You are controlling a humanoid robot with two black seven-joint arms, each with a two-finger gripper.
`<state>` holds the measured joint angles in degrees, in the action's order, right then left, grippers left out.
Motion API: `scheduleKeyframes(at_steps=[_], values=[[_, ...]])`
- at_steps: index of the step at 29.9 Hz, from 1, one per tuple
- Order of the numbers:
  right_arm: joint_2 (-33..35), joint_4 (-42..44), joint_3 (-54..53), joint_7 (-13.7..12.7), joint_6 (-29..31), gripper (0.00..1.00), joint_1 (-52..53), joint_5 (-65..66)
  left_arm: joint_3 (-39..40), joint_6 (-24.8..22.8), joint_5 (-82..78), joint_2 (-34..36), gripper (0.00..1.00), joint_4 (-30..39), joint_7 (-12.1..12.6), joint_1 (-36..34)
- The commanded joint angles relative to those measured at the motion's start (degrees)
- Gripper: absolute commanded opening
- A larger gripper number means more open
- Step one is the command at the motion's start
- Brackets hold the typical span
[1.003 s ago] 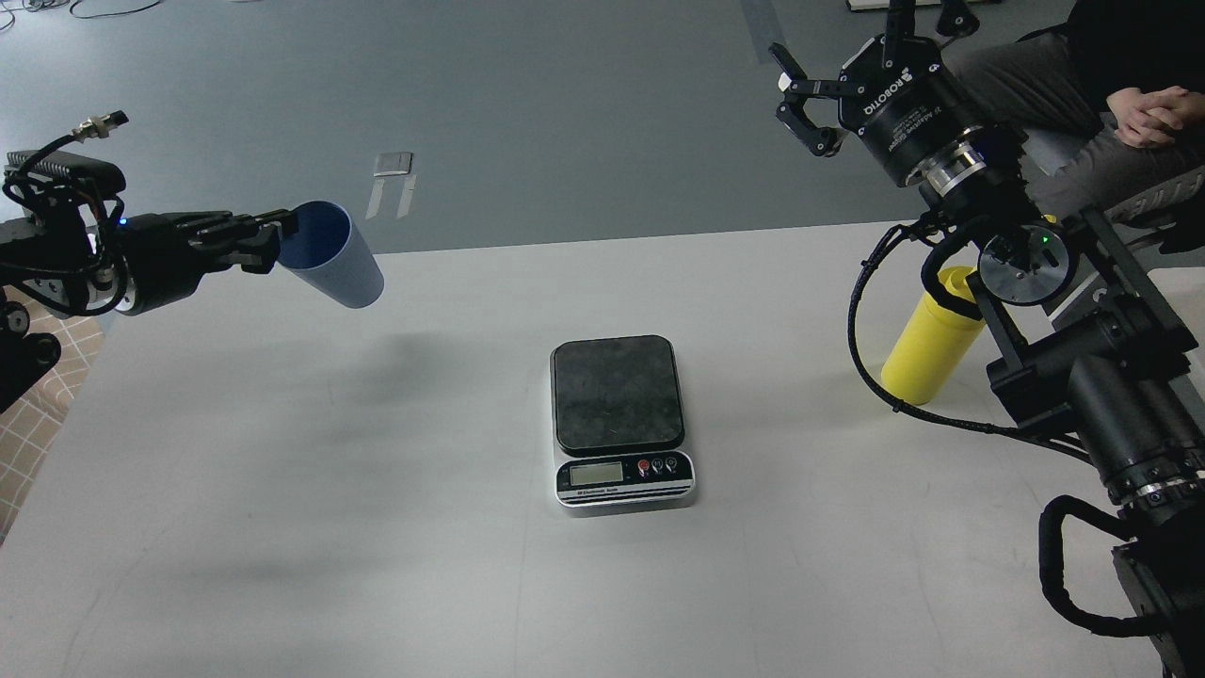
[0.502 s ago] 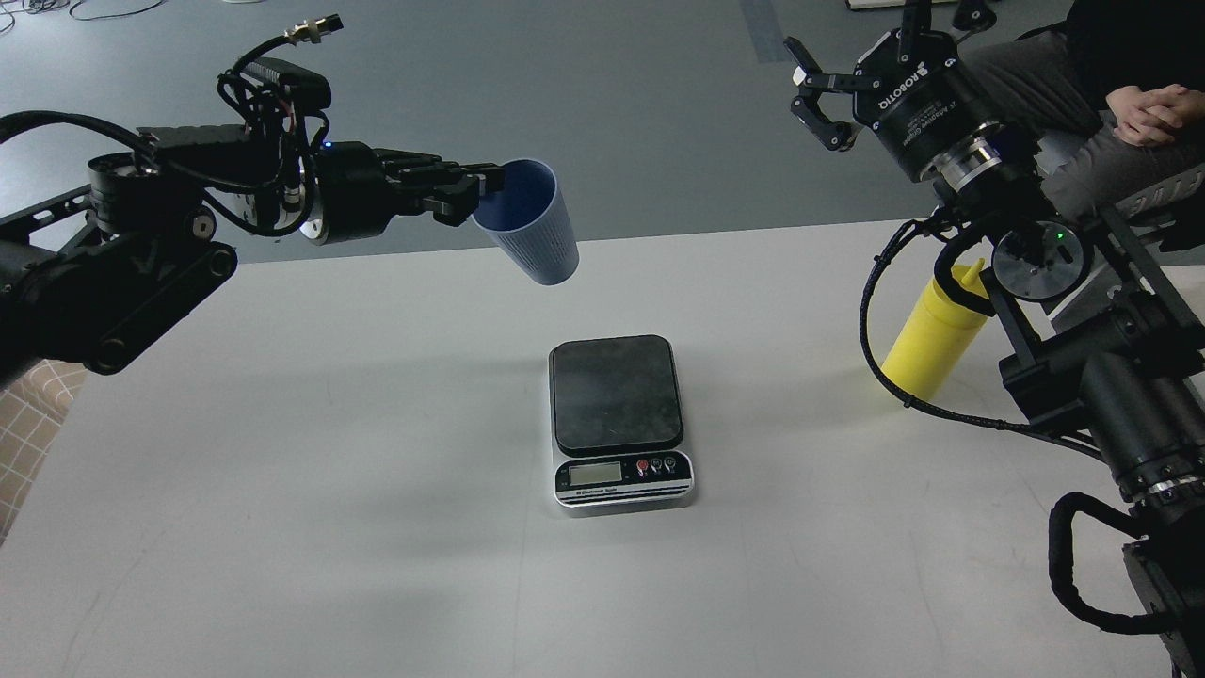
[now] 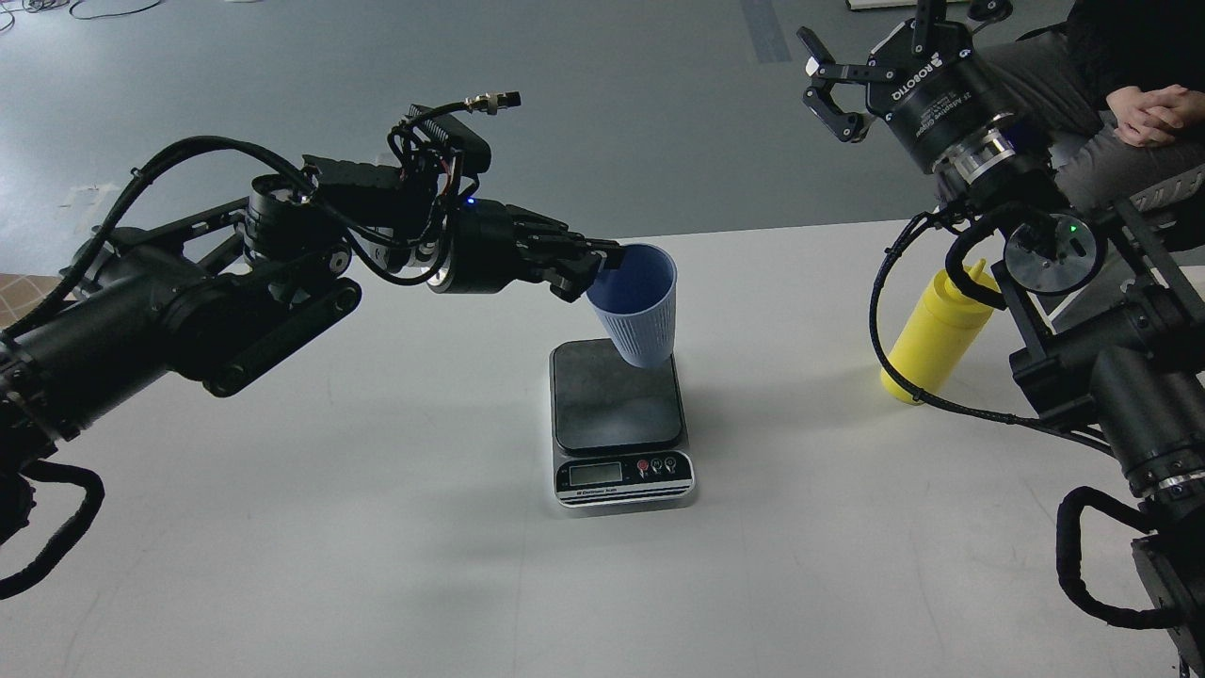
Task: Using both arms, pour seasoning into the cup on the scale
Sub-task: 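Lift the blue cup with the left gripper and carry it over the scale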
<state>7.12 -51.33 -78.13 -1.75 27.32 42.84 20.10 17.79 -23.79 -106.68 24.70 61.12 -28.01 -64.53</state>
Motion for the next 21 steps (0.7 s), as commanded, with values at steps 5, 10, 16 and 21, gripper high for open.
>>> scheduleKeyframes(at_steps=[5,10,16,21], values=[[0.09,0.09,-0.10,-0.01,-0.25,1.00,0.23,-0.06,-0.82,-0.03,-2.39,-0.79,0.00,-0.30,0.01,0.73],[0.09,0.09,-0.10,-0.01,-0.25,1.00,0.23,-0.06,-4.69,0.50,-2.39,-2.28,0.00,-0.82,0.01,0.64],[0.09,0.00,-0.10,-0.01,-0.25,1.00,0.23,-0.06,-5.04,0.58,-2.39,-3.07,0.00,-1.17,0.01,1.43],[0.09,0.00,-0.10,0.08,-0.25,1.00,0.23,-0.06,-5.04,0.67,-2.48,-2.72,0.00,-1.44,0.01,1.52]])
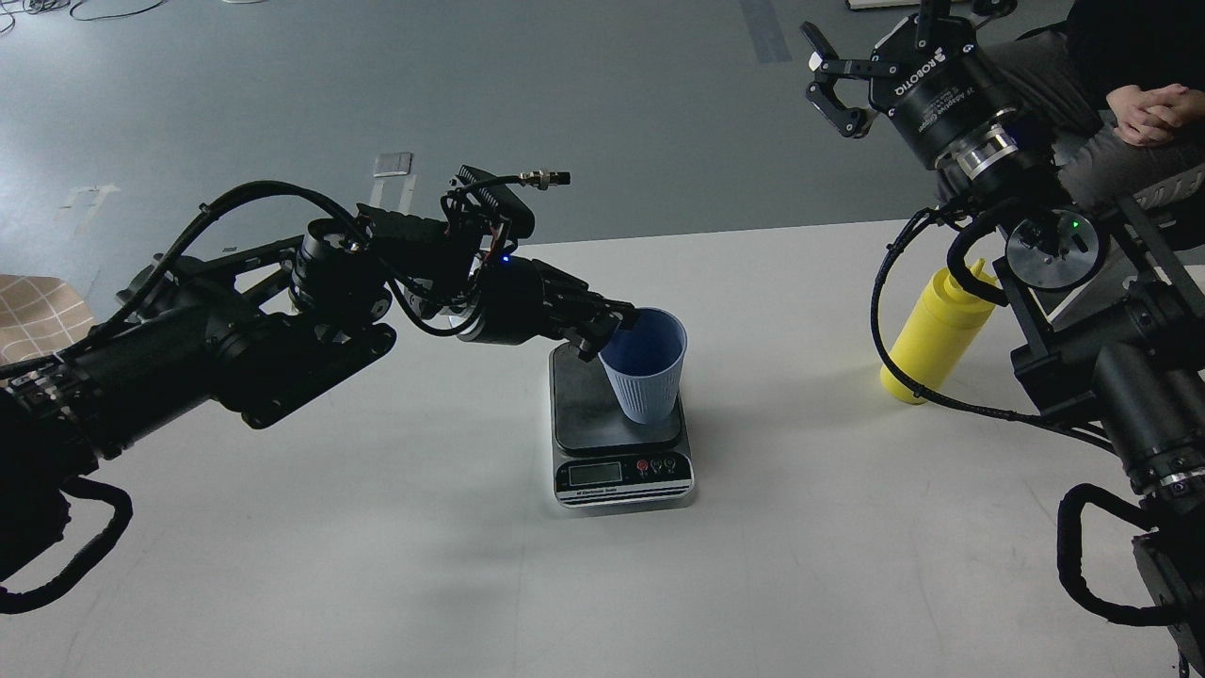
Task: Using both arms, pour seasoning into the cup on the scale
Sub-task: 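Lift the blue cup with the left gripper and carry it over the scale, then lower the blue cup onto the scale and open the left gripper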
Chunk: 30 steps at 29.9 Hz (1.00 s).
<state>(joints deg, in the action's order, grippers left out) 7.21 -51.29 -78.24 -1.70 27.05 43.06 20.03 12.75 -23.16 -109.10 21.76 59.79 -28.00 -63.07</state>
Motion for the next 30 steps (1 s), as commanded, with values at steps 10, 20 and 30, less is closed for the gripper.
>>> scheduleKeyframes(at_steps=[10,20,30], values=[[0.00,0.05,0.01,-0.06,0.02,1.00,0.00,0.01,-0.10,1.27,-1.29,0.04,0.00,-3.19,0.00,-0.04],[0.00,-0.04,0.10,0.03,-0.07,1.00,-0.08,0.01,-0.10,1.45,-2.17,0.39,0.00,-4.07,0.00,0.05],[-0.09,-0.04,0.01,0.03,-0.07,1.00,-0.08,0.01,-0.10,1.89,-2.35,0.39,0.00,-4.07,0.00,0.14]])
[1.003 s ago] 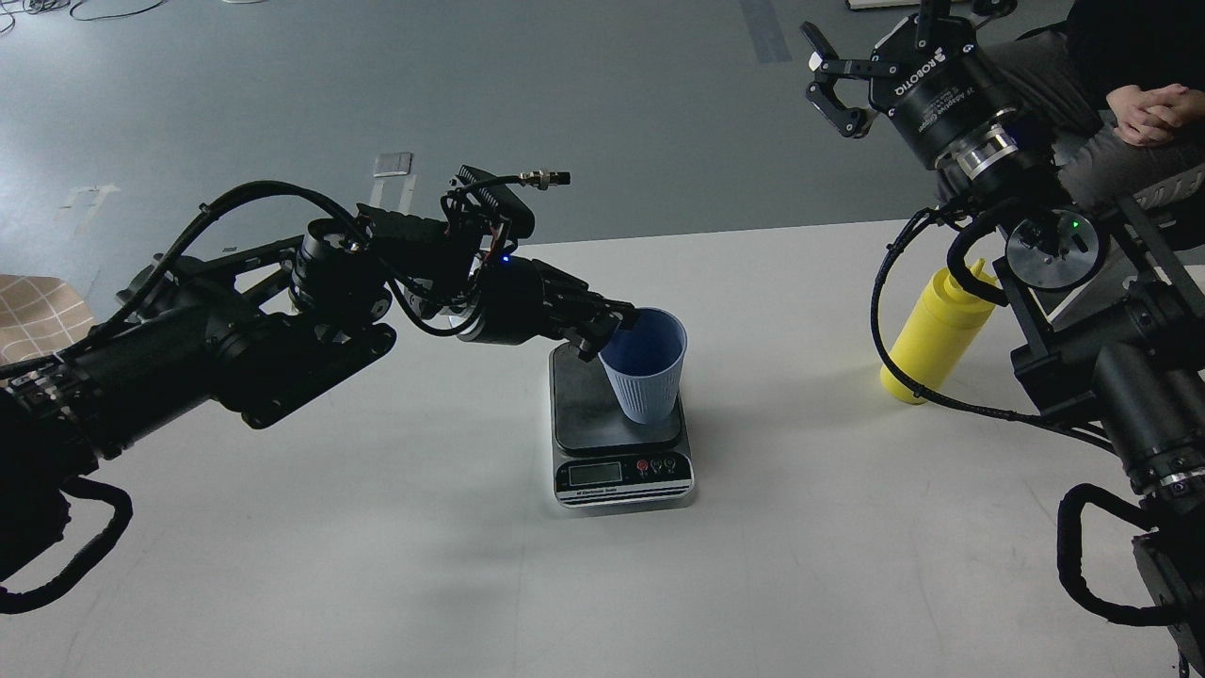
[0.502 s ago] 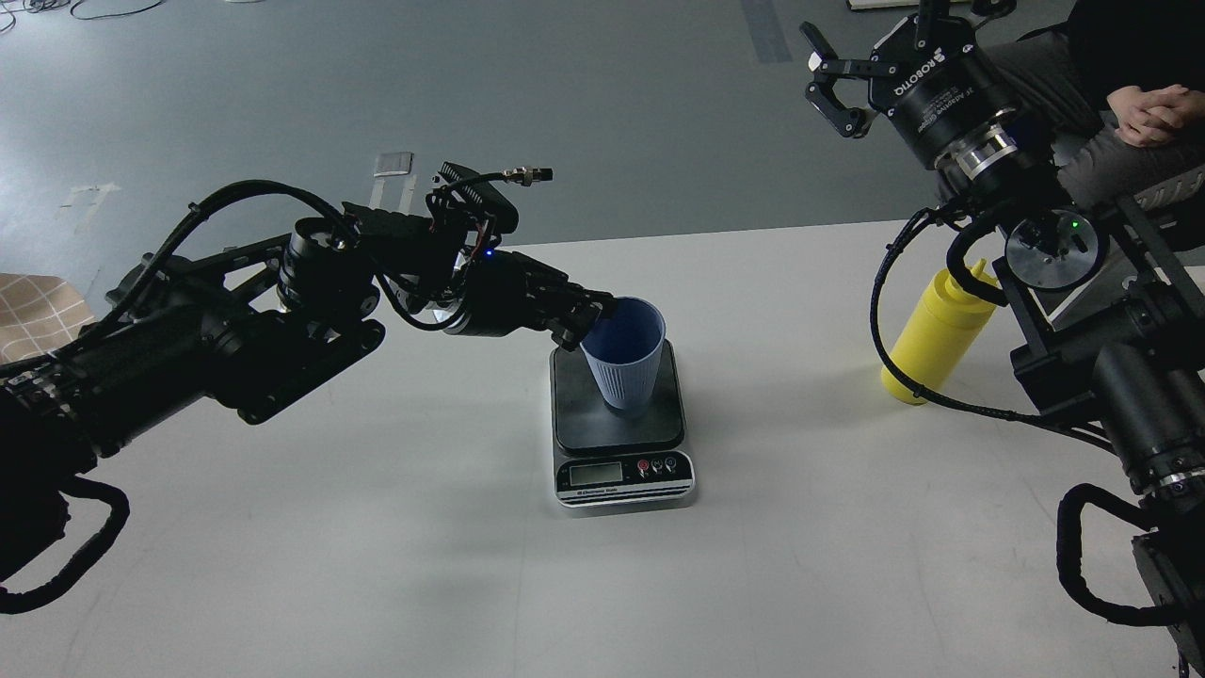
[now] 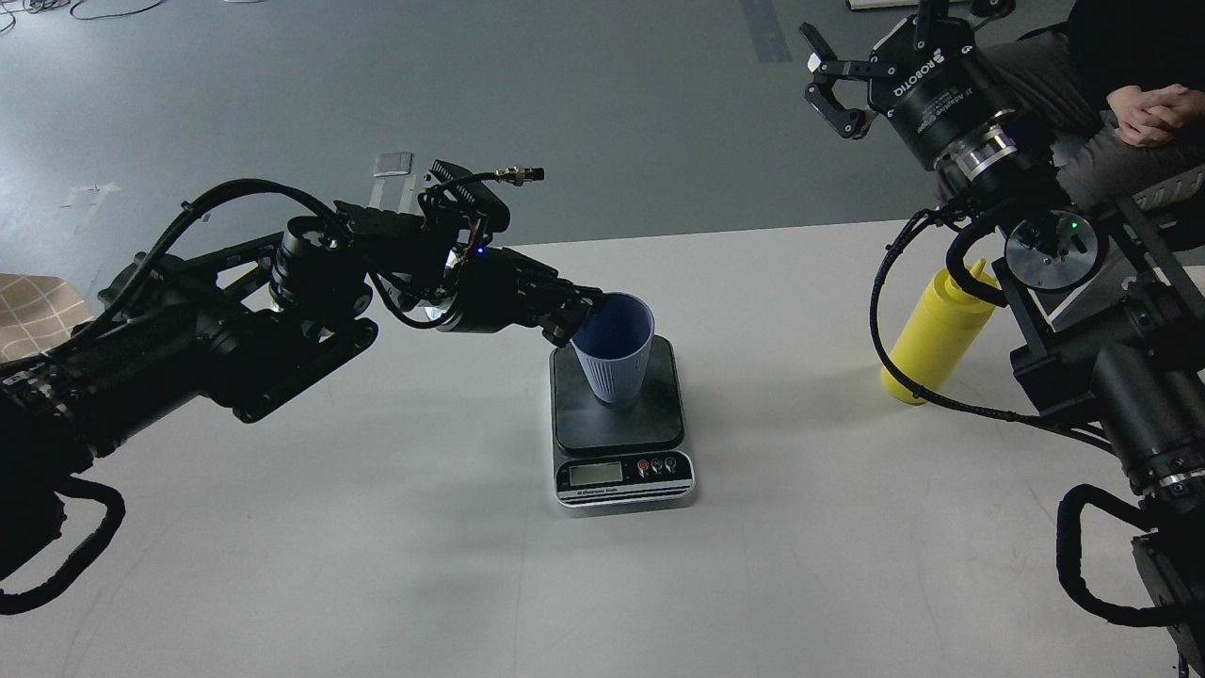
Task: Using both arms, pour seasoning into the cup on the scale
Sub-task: 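Lower the blue cup onto the scale and open the left gripper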
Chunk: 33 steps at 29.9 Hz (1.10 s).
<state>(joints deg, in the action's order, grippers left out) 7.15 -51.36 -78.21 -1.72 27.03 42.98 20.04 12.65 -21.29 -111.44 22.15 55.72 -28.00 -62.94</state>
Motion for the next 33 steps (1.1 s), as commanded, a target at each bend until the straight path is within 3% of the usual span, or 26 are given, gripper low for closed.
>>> scheduleKeyframes(at_steps=[1,25,28,30,33], values=[[-0.03,-0.06,-0.02,-0.04,0.04,1.00,0.00,0.00,0.00,0.02,-0.01,0.00,0.00,0.00,0.00,0.01],[0.06,0.03,-0.02,0.05,0.04,1.00,0.09,0.00,0.18,-0.07,0.26,0.62,0.00,0.00,0.00,0.89],[-0.03,0.03,-0.02,0.05,0.04,1.00,0.09,0.00,0.44,-0.07,0.43,0.62,0.29,0.18,0.00,0.81],[-0.03,0.03,-0.02,0.05,-0.05,1.00,0.09,0.00,0.44,-0.07,0.43,0.70,0.38,0.26,0.00,0.81],[0.06,0.03,-0.02,0.05,-0.05,1.00,0.09,0.00,0.53,-0.07,0.43,0.70,0.43,0.35,0.00,0.81]])
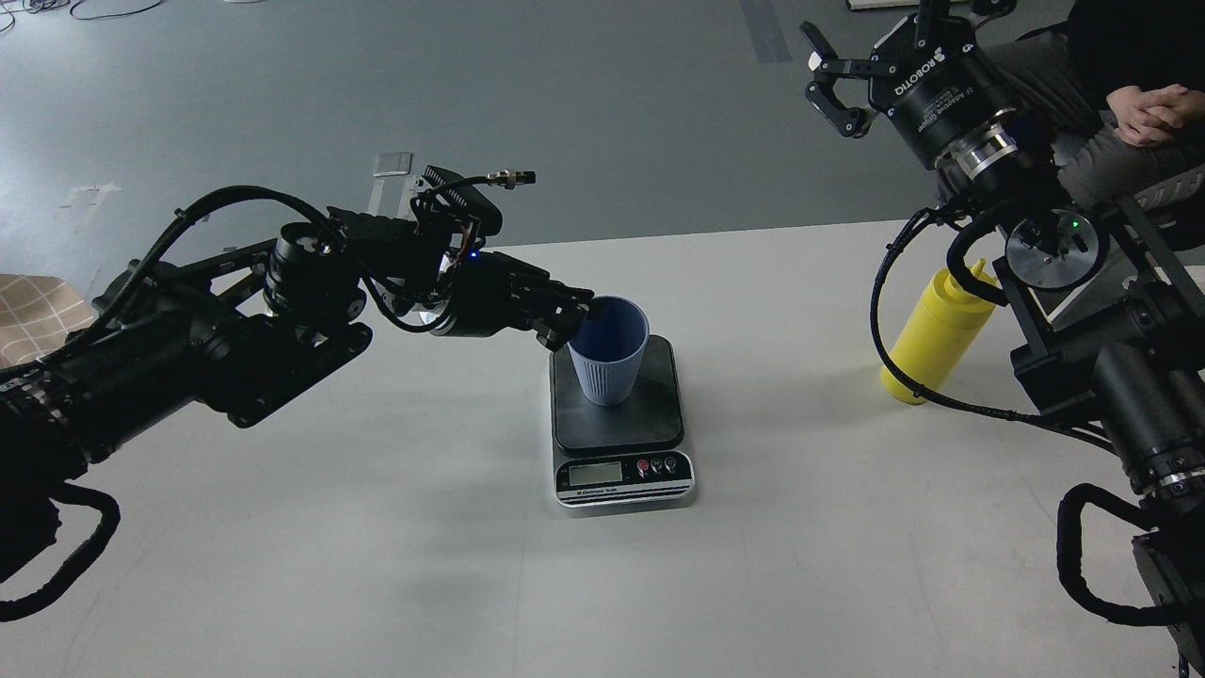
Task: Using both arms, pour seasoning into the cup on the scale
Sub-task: 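Lower the blue cup onto the scale and open the left gripper, then withdraw the left gripper up and away from the cup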
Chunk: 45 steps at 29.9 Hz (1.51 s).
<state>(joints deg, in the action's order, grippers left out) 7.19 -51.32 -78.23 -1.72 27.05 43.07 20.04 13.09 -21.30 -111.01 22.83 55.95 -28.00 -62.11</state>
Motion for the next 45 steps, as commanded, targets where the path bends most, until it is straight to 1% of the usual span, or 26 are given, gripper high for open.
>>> scheduleKeyframes(at_steps=[1,6,8,9,13,15,22,25,27,31,34,36,37,39,41,43,44,45], values=[[0.02,0.00,0.01,0.05,0.02,1.00,-0.01,0.00,0.09,-0.06,0.09,0.11,0.44,0.38,0.00,-0.03],[0.02,0.08,0.01,-0.04,-0.06,1.00,-0.01,0.00,0.27,-0.06,0.10,0.38,0.48,0.47,0.00,-0.12],[0.02,0.00,0.01,0.05,-0.07,1.00,-0.01,0.00,0.62,-0.06,0.18,0.38,0.56,0.56,0.00,-0.29],[0.02,0.00,0.01,0.05,-0.07,1.00,0.08,0.00,0.79,0.03,0.27,0.38,0.62,0.47,0.00,-0.30],[0.02,0.00,0.01,-0.04,-0.07,1.00,-0.01,0.00,2.20,-0.06,1.15,0.64,0.67,0.91,0.00,-0.38],[0.02,0.00,0.01,0.05,-0.07,1.00,-0.01,0.00,3.25,-0.14,3.34,0.82,0.72,0.91,0.00,-0.38],[0.02,0.00,0.01,-0.04,-0.07,1.00,0.08,0.00,3.52,-0.15,7.12,2.31,0.79,1.00,0.00,-0.82],[0.02,-0.09,0.01,-0.04,-0.07,1.00,0.08,0.00,5.18,-0.76,11.68,3.45,0.82,1.00,0.00,-0.82],[0.02,-0.09,0.01,0.05,-0.07,1.00,-0.01,0.00,7.99,-0.94,18.25,4.94,0.85,1.00,0.00,-0.74],[0.02,-0.18,0.01,0.05,-0.07,1.00,-0.09,0.00,12.30,-1.02,30.57,5.83,0.92,1.00,0.00,-0.12],[0.02,-0.18,0.01,-0.04,-0.15,1.00,-0.01,0.00,15.46,-1.55,45.91,6.18,0.97,0.82,0.00,0.84],[0.02,-0.18,0.09,-0.04,-0.15,1.00,-0.01,0.00,16.70,-2.25,56.31,6.71,0.98,0.39,0.00,1.90],[0.02,-0.18,0.09,-0.04,-0.07,1.00,-0.09,0.00,17.31,-1.73,63.22,6.71,0.98,-0.14,0.00,2.60],[0.02,-0.18,0.09,-0.04,-0.15,1.00,-0.09,0.00,17.58,-1.55,69.76,6.53,0.98,-0.84,0.00,3.30],[-0.07,-0.18,0.09,-0.04,-0.15,1.00,-0.09,0.00,17.67,-1.46,82.04,6.36,0.98,-3.29,0.00,4.88],[-0.07,-0.18,0.09,-0.04,-0.07,1.00,-0.09,0.09,17.93,-1.90,90.92,6.44,0.98,-5.58,0.00,5.41],[-0.07,-0.18,0.09,-0.04,-0.07,1.00,-0.09,0.09,17.93,-1.90,90.97,6.44,0.98,-5.59,0.00,5.42],[0.02,-0.18,0.09,-0.04,-0.15,1.00,-0.09,0.09,18.02,-2.16,95.85,6.44,0.98,-7.07,0.00,5.94]])
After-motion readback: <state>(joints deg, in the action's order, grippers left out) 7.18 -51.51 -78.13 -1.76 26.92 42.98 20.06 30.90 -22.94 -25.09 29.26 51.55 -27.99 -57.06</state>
